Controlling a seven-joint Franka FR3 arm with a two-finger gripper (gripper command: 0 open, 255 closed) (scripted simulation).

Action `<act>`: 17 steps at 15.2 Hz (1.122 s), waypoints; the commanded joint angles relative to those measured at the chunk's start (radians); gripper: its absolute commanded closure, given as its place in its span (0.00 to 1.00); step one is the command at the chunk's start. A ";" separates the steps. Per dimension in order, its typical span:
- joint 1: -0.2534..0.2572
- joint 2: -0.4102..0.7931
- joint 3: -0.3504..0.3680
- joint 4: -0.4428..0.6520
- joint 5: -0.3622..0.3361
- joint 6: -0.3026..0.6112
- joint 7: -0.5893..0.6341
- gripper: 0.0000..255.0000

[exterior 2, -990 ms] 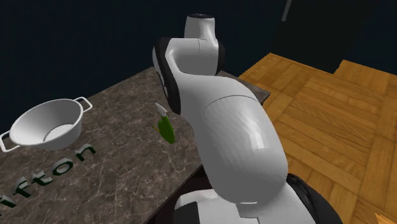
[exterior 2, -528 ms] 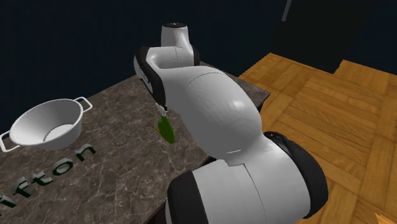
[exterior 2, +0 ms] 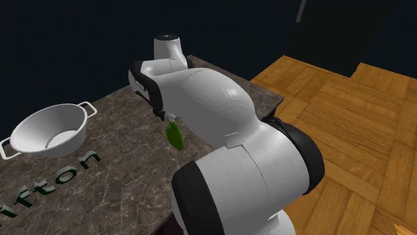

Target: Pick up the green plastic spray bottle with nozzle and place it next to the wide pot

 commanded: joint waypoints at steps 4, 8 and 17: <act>0.002 0.023 0.006 -0.042 0.002 0.066 -0.002 0.00; 0.002 0.023 0.006 -0.042 0.002 0.066 -0.002 0.00; 0.002 0.023 0.006 -0.042 0.002 0.066 -0.002 1.00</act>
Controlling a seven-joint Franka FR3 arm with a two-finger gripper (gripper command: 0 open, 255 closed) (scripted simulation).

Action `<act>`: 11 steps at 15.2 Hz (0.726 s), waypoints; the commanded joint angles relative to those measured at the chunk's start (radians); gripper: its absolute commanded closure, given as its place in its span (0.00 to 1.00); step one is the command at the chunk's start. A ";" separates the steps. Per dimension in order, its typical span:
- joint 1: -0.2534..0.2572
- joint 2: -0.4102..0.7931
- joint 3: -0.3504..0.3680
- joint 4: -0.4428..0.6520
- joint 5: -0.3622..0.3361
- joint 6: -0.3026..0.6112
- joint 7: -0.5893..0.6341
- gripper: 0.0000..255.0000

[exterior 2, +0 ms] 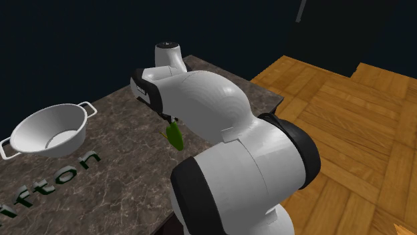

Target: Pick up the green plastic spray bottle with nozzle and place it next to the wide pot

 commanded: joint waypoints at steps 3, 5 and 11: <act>0.000 0.000 0.000 0.000 0.000 0.000 0.000 1.00; 0.000 -0.003 -0.001 0.010 -0.001 -0.014 0.001 1.00; -0.002 -0.018 -0.005 0.078 -0.004 -0.097 0.006 1.00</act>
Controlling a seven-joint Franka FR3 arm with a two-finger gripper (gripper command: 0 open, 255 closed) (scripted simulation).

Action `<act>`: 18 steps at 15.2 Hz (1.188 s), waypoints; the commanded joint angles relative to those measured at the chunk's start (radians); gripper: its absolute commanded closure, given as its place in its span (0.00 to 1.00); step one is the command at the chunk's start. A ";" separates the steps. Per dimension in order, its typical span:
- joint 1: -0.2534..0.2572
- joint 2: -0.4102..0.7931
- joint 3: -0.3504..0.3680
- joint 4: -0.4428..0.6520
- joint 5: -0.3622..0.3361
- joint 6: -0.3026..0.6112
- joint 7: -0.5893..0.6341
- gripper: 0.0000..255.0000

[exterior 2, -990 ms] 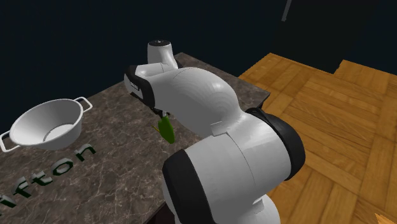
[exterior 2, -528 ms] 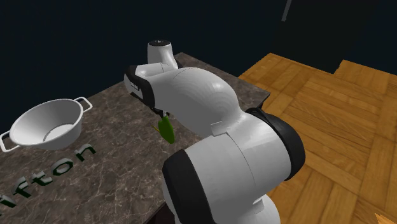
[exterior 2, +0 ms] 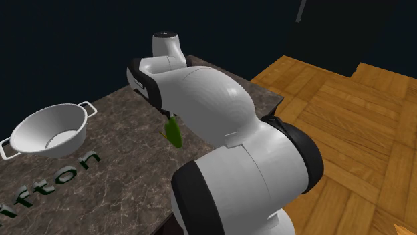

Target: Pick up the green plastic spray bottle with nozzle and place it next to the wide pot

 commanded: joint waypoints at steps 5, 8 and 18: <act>-0.003 -0.006 -0.006 0.075 -0.005 -0.080 0.004 1.00; -0.004 -0.007 -0.007 0.114 -0.007 -0.121 0.006 1.00; -0.007 0.005 -0.013 0.258 -0.013 -0.254 0.017 1.00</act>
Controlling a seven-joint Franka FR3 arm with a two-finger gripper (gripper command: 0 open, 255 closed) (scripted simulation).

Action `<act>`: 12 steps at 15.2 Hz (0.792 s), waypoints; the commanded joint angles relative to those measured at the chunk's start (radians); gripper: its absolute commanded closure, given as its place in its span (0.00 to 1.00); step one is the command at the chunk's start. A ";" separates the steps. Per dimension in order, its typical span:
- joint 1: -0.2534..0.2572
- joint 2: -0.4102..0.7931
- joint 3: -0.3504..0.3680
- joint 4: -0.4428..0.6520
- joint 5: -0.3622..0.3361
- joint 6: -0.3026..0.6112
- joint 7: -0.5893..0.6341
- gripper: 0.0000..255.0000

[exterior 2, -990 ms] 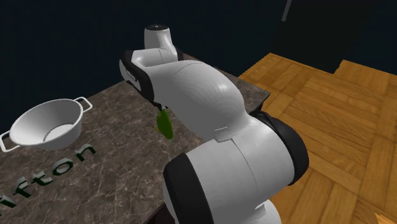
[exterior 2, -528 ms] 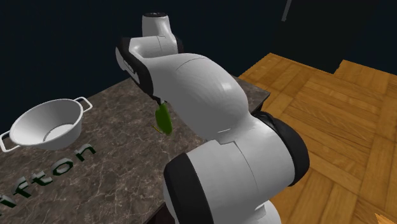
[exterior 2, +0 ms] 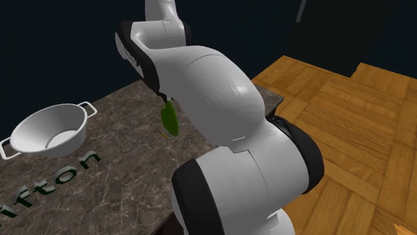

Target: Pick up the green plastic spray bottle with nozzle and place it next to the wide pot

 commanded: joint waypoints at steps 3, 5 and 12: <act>-0.002 0.011 -0.003 0.066 -0.003 -0.055 0.004 1.00; -0.002 0.017 -0.003 0.099 -0.004 -0.082 0.006 1.00; -0.004 0.046 -0.005 0.222 -0.009 -0.177 0.015 1.00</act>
